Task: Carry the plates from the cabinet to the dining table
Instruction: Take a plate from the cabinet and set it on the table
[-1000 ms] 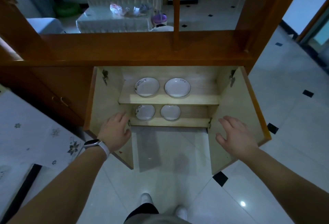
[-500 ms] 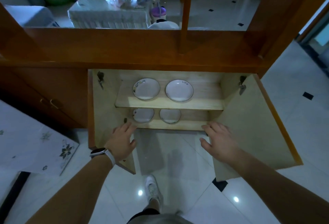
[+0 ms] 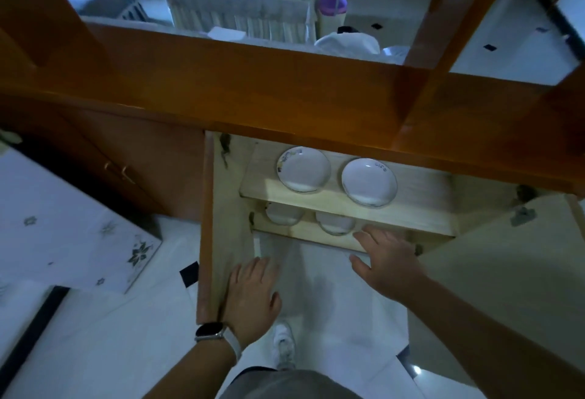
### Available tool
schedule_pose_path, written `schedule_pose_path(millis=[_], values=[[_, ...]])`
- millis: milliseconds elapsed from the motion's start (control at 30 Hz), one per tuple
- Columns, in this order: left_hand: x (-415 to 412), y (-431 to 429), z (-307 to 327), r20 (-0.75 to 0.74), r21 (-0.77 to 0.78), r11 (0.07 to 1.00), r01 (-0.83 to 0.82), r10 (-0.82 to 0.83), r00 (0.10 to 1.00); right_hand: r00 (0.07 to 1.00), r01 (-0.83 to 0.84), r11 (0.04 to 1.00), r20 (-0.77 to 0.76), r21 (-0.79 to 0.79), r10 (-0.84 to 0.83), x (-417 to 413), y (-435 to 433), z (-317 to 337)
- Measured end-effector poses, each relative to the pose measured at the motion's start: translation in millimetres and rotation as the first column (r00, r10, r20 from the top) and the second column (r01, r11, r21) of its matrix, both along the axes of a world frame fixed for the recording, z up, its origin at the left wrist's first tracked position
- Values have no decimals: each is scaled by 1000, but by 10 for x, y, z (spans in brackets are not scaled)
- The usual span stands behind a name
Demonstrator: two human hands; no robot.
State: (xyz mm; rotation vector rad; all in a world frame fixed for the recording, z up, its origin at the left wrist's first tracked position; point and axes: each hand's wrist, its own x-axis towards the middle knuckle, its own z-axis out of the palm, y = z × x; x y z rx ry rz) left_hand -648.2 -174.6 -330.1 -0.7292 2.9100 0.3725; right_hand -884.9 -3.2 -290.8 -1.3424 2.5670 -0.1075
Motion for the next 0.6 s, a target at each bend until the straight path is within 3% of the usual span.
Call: schedule_pose_path(millis=[200,333,467,600], values=[[277,-257,-179,-6,-19,1000,-10,10,1000,994,-105,994,-5,11,105,107,-538,-176],[401,-394,-189,35,-44,993,-111,113,993,984,-178,984,14,16,178,201,-780,-260],[318,-483,-175,75,-64,972,-226,230,970,978,-205,979,31,-4,205,213,-944,-326],[64,-591,-248,63,-60,972,-229,233,971,975,-214,977,57,1,213,117,-1004,-425]])
